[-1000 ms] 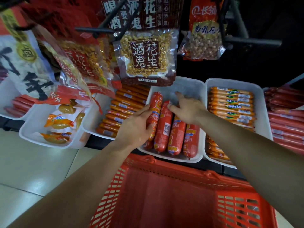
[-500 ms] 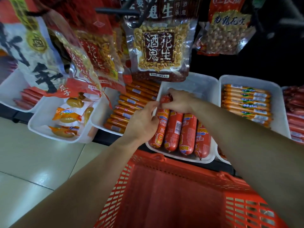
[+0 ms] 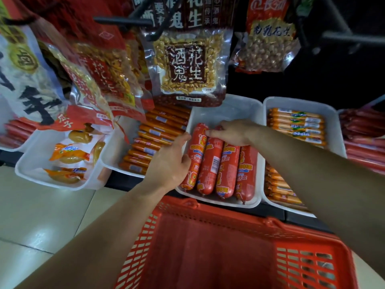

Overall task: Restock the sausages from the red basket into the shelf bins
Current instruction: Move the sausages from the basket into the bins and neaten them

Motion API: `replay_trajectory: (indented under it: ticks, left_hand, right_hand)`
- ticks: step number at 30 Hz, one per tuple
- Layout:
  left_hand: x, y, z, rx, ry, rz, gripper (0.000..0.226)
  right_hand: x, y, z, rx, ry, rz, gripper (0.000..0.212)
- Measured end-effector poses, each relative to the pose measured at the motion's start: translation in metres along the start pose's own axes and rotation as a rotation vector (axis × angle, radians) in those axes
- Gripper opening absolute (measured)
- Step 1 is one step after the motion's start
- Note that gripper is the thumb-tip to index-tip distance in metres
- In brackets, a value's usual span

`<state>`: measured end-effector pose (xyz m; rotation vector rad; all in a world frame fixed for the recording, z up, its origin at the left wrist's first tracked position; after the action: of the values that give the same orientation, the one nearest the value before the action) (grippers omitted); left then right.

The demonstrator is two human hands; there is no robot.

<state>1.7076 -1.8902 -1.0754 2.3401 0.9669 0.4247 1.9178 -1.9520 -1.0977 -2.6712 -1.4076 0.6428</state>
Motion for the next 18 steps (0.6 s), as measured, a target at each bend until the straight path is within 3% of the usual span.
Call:
replay_trajectory:
  ticks: [6,12,18]
  left_hand:
    - [-0.004,0.004,-0.001,0.078,0.005,0.044,0.059]
    - [-0.005,0.002,0.002,0.083,-0.006,0.055,0.061]
    - [-0.003,0.006,0.000,0.112,-0.032,0.056,0.062]
  right_hand:
    - [-0.014,0.011,0.004,0.033,0.089,-0.101,0.060]
    - [-0.024,0.010,0.011,-0.199,0.294,-0.068,0.083]
    - [-0.025,0.010,0.008,-0.193,0.251,-0.046,0.082]
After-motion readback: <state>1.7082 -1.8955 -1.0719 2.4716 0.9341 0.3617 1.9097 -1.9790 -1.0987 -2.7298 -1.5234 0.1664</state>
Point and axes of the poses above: each hand's wrist, its own x-axis towards the middle knuckle, its own z-axis out of the palm, y = z × x, the point moved 5 cm from there along x, towards the middle knuckle, and after that the axes turned 12 degrees about y, right-handed, at the moved point
